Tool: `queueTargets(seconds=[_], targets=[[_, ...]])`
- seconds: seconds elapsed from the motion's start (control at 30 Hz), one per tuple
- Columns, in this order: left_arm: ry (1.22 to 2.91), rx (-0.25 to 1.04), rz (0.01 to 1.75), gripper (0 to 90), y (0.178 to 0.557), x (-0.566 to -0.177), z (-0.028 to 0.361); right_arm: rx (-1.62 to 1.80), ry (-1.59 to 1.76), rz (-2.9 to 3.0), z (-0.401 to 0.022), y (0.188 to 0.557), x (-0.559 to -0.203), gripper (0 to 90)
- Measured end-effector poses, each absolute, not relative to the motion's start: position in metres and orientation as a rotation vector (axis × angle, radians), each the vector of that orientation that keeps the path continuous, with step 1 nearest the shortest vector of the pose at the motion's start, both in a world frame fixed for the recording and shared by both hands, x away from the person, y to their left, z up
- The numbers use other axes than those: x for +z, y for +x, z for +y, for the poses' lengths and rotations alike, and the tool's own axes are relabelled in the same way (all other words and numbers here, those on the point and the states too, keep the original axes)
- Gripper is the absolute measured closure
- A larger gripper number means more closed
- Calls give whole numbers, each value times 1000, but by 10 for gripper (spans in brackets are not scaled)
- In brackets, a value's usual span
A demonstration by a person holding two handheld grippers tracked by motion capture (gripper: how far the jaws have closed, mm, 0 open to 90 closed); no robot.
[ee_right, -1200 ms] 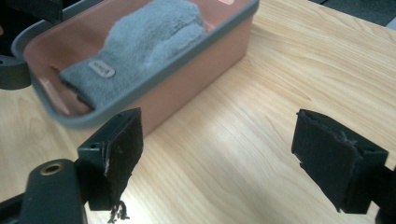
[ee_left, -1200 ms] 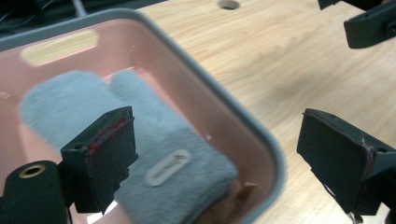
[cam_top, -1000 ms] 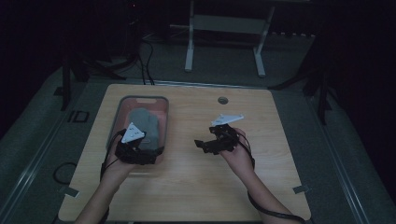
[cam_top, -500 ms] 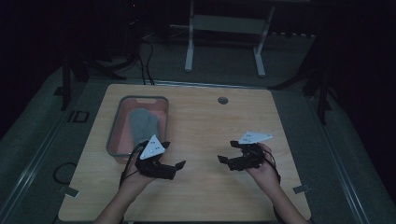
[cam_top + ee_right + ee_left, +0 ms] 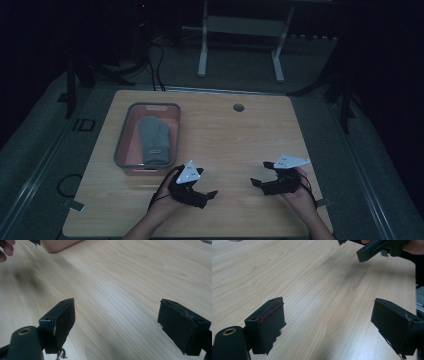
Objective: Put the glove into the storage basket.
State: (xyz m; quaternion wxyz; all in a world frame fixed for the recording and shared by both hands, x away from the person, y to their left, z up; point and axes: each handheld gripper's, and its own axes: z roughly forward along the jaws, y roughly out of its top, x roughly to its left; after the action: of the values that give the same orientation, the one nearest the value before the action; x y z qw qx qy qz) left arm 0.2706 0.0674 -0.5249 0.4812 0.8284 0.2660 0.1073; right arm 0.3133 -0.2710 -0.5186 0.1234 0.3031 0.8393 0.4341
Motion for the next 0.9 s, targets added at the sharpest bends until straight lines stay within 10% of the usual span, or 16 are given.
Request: queueTargets(seconds=[0.9], targets=[[2007,248,619,121,275,-555,62,1293,1033,2309,-341,294,-556,143]])
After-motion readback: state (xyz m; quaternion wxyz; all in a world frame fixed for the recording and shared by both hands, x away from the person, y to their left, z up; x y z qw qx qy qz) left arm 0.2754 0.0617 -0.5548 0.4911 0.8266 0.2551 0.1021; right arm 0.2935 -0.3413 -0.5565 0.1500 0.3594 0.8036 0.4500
